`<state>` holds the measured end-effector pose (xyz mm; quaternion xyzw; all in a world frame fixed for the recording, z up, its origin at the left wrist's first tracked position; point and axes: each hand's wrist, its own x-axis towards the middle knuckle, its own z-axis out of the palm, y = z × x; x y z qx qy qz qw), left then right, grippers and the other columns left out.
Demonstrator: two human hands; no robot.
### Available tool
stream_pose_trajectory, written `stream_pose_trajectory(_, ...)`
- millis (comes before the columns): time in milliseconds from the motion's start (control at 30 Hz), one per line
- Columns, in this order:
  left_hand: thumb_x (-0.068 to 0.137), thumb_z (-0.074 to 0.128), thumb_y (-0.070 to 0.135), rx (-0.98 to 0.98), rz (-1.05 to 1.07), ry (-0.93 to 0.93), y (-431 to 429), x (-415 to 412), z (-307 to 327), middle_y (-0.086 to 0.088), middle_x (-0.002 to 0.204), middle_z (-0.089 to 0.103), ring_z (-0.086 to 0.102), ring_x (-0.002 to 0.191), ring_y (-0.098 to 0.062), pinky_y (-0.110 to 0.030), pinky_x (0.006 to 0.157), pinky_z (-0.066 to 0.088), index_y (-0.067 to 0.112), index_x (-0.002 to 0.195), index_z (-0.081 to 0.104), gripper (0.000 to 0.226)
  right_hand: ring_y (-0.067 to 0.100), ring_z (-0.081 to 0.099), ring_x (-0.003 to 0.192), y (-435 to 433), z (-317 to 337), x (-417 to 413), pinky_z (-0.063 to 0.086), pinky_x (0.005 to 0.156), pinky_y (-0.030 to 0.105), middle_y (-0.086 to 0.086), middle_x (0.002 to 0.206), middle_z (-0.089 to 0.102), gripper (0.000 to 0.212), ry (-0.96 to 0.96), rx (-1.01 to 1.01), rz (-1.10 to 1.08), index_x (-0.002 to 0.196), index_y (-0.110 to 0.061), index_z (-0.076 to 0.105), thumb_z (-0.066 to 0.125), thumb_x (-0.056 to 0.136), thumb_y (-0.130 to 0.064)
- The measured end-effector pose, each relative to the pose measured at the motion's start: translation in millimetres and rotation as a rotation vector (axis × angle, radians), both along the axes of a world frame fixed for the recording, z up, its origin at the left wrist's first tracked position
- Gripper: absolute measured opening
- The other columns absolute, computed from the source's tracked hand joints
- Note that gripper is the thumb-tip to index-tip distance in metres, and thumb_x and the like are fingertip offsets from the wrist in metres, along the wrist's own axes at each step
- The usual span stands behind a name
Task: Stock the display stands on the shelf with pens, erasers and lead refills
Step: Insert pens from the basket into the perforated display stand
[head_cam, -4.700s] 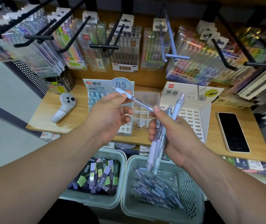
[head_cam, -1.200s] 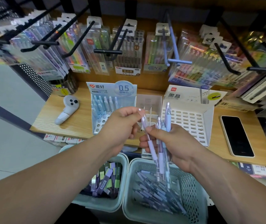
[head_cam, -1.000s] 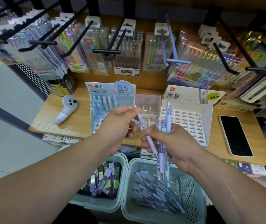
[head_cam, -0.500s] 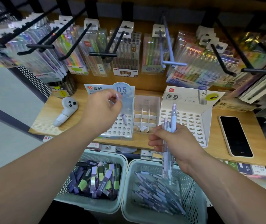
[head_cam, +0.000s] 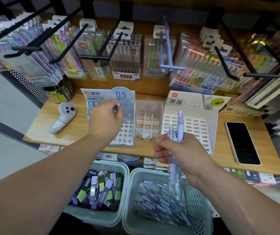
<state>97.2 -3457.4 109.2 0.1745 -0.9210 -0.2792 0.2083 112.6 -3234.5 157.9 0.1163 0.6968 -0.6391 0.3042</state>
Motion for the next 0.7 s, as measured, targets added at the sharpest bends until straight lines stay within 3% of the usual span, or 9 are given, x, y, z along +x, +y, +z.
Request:
stream_pose_trajectory(133, 0.094, 0.061, 0.017, 0.017, -0.022, -0.05, 3, -4, -6, 0.001, 0.071, 0.068, 0.065, 0.07, -0.019, -0.028, 0.065, 0.043, 0.011, 0.087, 0.072, 0.014, 0.023, 0.071, 0.066, 1, 2, -1, 0.06, 0.064, 0.032, 0.015, 0.078, 0.074, 0.006, -0.002, -0.027, 0.009, 0.09, -0.004, 0.071, 0.07, 0.092, -0.009)
stream_pose_trajectory(233, 0.093, 0.065, 0.02, 0.066, -0.002, -0.109, 6, -7, -9, 0.003, 0.082, 0.072, 0.061, 0.067, -0.006, -0.02, 0.065, 0.04, 0.014, 0.097, 0.073, 0.011, 0.023, 0.072, 0.067, 1, 4, -1, 0.06, 0.066, 0.033, 0.018, 0.083, 0.075, 0.007, -0.005, -0.045, 0.028, 0.091, -0.003, 0.071, 0.07, 0.093, -0.01)
stream_pose_trajectory(333, 0.091, 0.071, 0.024, 0.173, 0.047, -0.149, 6, -7, -10, 0.011, 0.081, 0.065, 0.054, 0.068, 0.006, -0.009, 0.061, 0.036, 0.018, 0.112, 0.07, 0.022, 0.024, 0.073, 0.07, 0, 5, -2, 0.06, 0.065, 0.032, 0.019, 0.084, 0.075, 0.012, -0.016, -0.069, 0.056, 0.094, -0.003, 0.071, 0.069, 0.094, -0.015)
stream_pose_trajectory(433, 0.089, 0.073, 0.024, 0.235, 0.069, -0.142, 5, -5, -8, 0.008, 0.075, 0.066, 0.061, 0.072, -0.005, -0.025, 0.067, 0.048, 0.021, 0.104, 0.065, 0.017, 0.026, 0.074, 0.072, -2, 5, -1, 0.059, 0.065, 0.033, 0.017, 0.082, 0.076, 0.016, -0.039, -0.107, 0.05, 0.095, -0.003, 0.071, 0.069, 0.095, -0.018)
stream_pose_trajectory(533, 0.088, 0.074, 0.023, 0.299, 0.05, -0.126, 7, 0, -2, 0.001, 0.07, 0.067, 0.066, 0.069, -0.013, -0.031, 0.07, 0.054, 0.024, 0.09, 0.062, 0.012, 0.025, 0.073, 0.07, -4, 6, 0, 0.062, 0.066, 0.034, 0.017, 0.081, 0.075, 0.018, -0.059, -0.12, 0.039, 0.095, 0.0, 0.071, 0.069, 0.095, -0.018)
stream_pose_trajectory(700, 0.088, 0.074, 0.029, 0.759, -0.224, -0.301, 35, 20, 34, -0.006, 0.073, 0.07, 0.058, 0.054, -0.015, -0.029, 0.053, 0.045, 0.019, 0.081, 0.074, 0.012, 0.023, 0.069, 0.066, -8, 7, 4, 0.062, 0.067, 0.036, 0.016, 0.08, 0.072, 0.017, -0.072, -0.102, 0.118, 0.094, -0.001, 0.07, 0.072, 0.093, -0.018)
